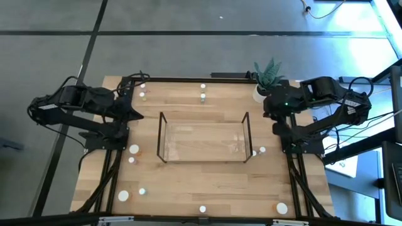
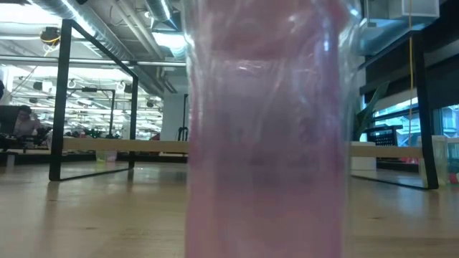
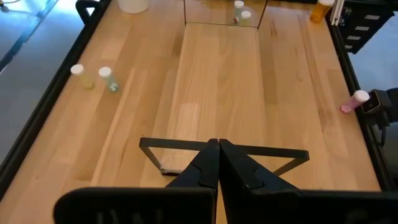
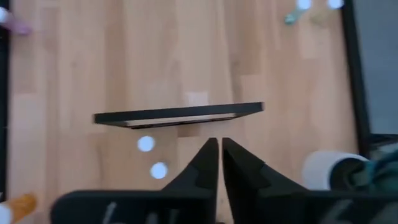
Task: Pick and place medicine bottles onto shelf by color
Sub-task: Put the middle right blue pill bottle on the shelf
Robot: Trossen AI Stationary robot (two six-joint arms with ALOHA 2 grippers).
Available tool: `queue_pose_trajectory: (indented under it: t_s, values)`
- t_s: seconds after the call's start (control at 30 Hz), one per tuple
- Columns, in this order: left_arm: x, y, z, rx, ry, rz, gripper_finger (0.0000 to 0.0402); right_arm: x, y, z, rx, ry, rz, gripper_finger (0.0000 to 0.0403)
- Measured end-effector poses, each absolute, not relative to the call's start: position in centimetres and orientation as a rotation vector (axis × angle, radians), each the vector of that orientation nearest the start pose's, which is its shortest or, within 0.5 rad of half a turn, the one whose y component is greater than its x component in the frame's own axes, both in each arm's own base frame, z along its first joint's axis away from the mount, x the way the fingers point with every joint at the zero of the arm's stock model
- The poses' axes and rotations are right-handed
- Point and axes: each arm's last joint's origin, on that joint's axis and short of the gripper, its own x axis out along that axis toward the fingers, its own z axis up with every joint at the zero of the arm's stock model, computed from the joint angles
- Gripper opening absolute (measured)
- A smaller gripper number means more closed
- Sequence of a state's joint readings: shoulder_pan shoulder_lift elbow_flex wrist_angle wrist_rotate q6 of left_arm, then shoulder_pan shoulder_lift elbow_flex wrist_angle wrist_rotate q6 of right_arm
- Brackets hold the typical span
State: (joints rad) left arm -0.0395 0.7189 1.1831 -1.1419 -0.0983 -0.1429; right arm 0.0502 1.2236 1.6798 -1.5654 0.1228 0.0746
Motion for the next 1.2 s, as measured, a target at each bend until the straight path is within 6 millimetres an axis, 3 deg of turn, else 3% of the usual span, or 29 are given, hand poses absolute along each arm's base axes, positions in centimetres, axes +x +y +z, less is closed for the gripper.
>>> queue_pose_trajectory:
  t_s: [0.2,0.6,1.03,1.2]
  values:
    - [8.9,-0.1,38.0,-0.092,0.673,0.106,0.0000,16.9,0.2,42.9,-0.084,1.061,-0.197,0.0105]
    - [8.9,-0.1,38.0,-0.094,0.673,0.106,0.0000,17.0,0.2,42.9,-0.140,1.058,-0.164,0.0233]
    - [8.9,-0.1,38.0,-0.094,0.673,0.107,0.0000,15.6,1.3,42.8,0.069,1.093,0.004,0.0245]
    - [8.9,-0.1,38.0,-0.094,0.673,0.107,0.0000,13.9,2.2,41.2,0.146,1.126,-0.022,0.0245]
